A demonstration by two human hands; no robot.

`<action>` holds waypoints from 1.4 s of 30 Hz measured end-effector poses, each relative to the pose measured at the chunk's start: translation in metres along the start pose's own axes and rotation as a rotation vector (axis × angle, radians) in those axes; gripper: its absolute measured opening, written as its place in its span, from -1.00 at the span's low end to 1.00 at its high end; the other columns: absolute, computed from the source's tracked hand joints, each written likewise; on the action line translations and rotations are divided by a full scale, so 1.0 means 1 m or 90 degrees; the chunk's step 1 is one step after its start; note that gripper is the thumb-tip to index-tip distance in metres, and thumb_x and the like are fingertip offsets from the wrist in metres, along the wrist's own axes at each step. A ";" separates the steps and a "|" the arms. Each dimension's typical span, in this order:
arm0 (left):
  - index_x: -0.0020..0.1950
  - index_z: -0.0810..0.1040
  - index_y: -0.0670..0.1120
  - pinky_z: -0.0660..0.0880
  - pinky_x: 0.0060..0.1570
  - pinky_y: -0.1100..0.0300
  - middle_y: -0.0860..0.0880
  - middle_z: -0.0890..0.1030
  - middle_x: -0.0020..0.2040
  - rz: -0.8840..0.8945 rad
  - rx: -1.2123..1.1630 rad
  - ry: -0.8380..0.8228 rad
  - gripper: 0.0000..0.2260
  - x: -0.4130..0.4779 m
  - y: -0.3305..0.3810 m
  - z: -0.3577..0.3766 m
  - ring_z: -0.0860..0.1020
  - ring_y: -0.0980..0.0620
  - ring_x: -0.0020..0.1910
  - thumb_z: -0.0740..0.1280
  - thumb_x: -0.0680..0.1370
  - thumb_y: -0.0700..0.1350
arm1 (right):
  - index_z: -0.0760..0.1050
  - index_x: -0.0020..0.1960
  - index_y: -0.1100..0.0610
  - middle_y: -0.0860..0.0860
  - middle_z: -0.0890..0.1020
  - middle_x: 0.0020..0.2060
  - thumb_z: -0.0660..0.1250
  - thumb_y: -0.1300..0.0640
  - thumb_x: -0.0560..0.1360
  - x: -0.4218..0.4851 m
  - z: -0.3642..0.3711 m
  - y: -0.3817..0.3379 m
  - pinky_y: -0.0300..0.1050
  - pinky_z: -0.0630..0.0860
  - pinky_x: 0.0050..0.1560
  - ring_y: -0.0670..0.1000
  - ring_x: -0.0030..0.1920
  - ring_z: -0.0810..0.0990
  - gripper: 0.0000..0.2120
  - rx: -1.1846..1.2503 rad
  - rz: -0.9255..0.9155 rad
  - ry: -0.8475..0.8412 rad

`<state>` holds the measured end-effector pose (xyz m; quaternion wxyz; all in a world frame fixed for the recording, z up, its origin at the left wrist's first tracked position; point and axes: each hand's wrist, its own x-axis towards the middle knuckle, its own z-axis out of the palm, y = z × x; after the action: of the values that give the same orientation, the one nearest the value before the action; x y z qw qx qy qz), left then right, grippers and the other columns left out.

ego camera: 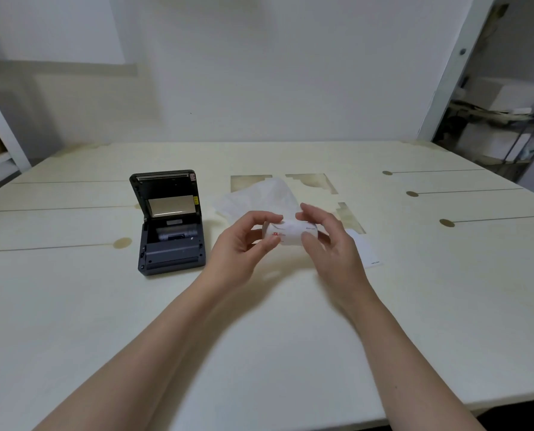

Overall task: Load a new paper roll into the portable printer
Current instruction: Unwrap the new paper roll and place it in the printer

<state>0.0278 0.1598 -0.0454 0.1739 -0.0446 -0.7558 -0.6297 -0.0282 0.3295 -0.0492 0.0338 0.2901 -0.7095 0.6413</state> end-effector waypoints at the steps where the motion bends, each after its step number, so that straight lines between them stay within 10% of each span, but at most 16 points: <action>1: 0.17 0.56 -0.02 0.53 0.12 0.07 0.00 0.65 0.17 0.004 0.006 0.001 -0.80 0.000 -0.001 0.000 0.65 0.02 0.07 0.37 0.56 -0.19 | 0.52 0.27 -0.02 -0.14 0.57 0.14 0.30 0.17 0.49 0.000 0.001 0.001 -0.37 0.38 0.19 -0.13 0.25 0.47 -0.65 -0.073 -0.025 0.015; 21: 0.05 0.58 0.12 0.53 -0.15 0.01 0.10 0.67 -0.08 -0.003 0.030 0.132 -0.89 0.004 -0.011 0.001 0.67 -0.09 -0.06 0.38 0.55 -0.05 | 0.56 -0.10 0.11 -0.08 0.60 0.05 0.30 0.21 0.53 0.004 0.004 0.004 -0.36 0.34 0.17 -0.07 0.19 0.46 -0.92 -0.201 -0.128 0.118; 28: -0.02 0.57 0.25 0.56 -0.04 -0.01 0.22 0.65 -0.13 -0.021 0.021 0.265 -0.88 0.009 -0.020 -0.009 0.68 -0.07 -0.06 0.37 0.54 0.00 | 0.61 -0.02 0.18 0.00 0.50 0.26 0.31 0.14 0.57 0.028 0.001 0.023 -0.06 0.29 0.35 -0.02 0.34 0.25 -0.86 -0.224 0.096 0.204; 33: 0.01 0.57 0.19 0.56 -0.02 -0.10 0.27 0.64 -0.12 -0.039 0.018 0.258 -0.88 0.011 -0.022 -0.008 0.67 -0.11 -0.07 0.37 0.56 -0.05 | 0.64 -0.01 0.14 0.09 0.43 0.34 0.36 0.06 0.53 0.034 0.007 0.036 -0.25 0.09 0.28 0.12 0.39 0.19 -0.82 -0.467 0.211 0.132; 42: 0.03 0.59 0.16 0.53 0.06 -0.25 0.23 0.64 -0.06 -0.033 -0.033 0.225 -0.89 0.009 -0.016 -0.008 0.65 -0.12 -0.06 0.38 0.54 -0.04 | 0.57 -0.01 0.14 0.11 0.51 0.16 0.40 0.06 0.50 0.034 0.011 0.038 -0.16 0.22 0.23 0.15 0.28 0.30 -0.84 -0.495 0.136 0.228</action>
<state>0.0163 0.1470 -0.0566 0.2865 0.0816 -0.6981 -0.6511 -0.0700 0.3077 -0.0710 0.1966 0.0650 -0.9071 0.3664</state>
